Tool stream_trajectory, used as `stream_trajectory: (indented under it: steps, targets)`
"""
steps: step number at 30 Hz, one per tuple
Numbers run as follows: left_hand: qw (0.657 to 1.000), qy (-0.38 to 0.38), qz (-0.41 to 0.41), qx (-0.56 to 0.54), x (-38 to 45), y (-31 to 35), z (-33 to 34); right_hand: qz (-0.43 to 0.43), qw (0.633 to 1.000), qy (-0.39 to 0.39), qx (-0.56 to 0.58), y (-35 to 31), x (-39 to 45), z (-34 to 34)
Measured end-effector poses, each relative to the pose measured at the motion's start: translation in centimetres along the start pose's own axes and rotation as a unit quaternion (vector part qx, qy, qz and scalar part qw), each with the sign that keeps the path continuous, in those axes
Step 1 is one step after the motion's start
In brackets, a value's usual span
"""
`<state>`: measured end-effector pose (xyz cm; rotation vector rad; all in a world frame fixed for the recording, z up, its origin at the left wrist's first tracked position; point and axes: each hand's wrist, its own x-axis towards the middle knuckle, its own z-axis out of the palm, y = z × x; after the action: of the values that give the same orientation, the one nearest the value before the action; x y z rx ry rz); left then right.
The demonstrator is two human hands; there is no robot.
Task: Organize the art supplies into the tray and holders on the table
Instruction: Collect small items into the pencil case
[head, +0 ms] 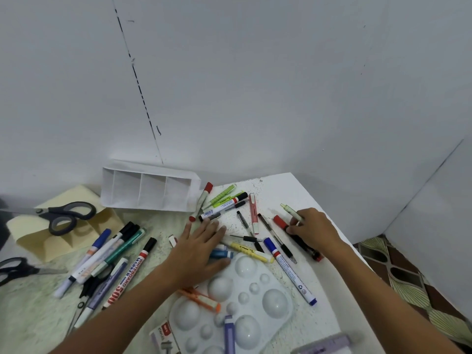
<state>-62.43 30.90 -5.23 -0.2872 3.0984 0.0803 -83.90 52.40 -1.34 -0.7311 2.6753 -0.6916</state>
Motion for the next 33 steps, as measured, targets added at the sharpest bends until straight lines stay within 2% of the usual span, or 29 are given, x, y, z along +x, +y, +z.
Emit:
stream_trajectory:
  steps: [4, 6, 9, 10, 12, 16, 21, 23, 26, 29, 33]
  targets:
    - [1.000, 0.013, 0.014, -0.014, -0.9, -1.0, -0.5, -0.045, 0.996, 0.070, -0.018, -0.4, -0.3, 0.6]
    - [0.998, 0.044, 0.013, -0.039, -1.8, -1.7, -0.8, -0.087, 0.994, 0.069, 0.024, -1.4, -0.8, 0.8]
    - [0.998, 0.047, -0.004, -0.042, -3.8, -3.0, -0.9, -0.166, 0.982, -0.065, 0.068, -3.8, -2.2, 1.2]
    - [0.998, 0.040, -0.016, -0.038, -4.6, -3.5, -0.8, -0.191, 0.974, -0.109, 0.054, -4.8, -2.7, 1.6]
    - [0.998, 0.022, -0.038, -0.037, -5.9, -4.2, -0.6, -0.233, 0.962, -0.144, -0.022, -6.4, -3.2, 2.8]
    - [0.997, 0.014, -0.053, -0.055, -7.9, -4.8, -0.8, -0.251, 0.958, -0.085, -0.107, -8.6, -3.3, 4.2]
    - [0.990, 0.073, -0.110, -0.051, -11.8, -6.3, -1.9, -0.248, 0.963, -0.021, -0.107, -10.7, -3.4, 5.3]
    - [0.986, 0.063, -0.150, -0.043, -14.2, -7.6, -2.1, -0.271, 0.954, -0.006, -0.126, -12.5, -4.1, 6.5]
    - [0.975, -0.012, -0.214, -0.061, -17.4, -9.8, -2.2, -0.341, 0.924, -0.007, -0.174, -15.5, -5.9, 8.9]
    - [0.965, -0.099, -0.241, -0.043, -19.6, -11.5, -2.3, -0.473, 0.862, -0.034, -0.179, -18.6, -8.1, 11.9]
    - [0.958, -0.119, -0.257, -0.041, -21.1, -12.8, -2.1, -0.546, 0.802, -0.096, -0.223, -21.7, -10.3, 15.6]
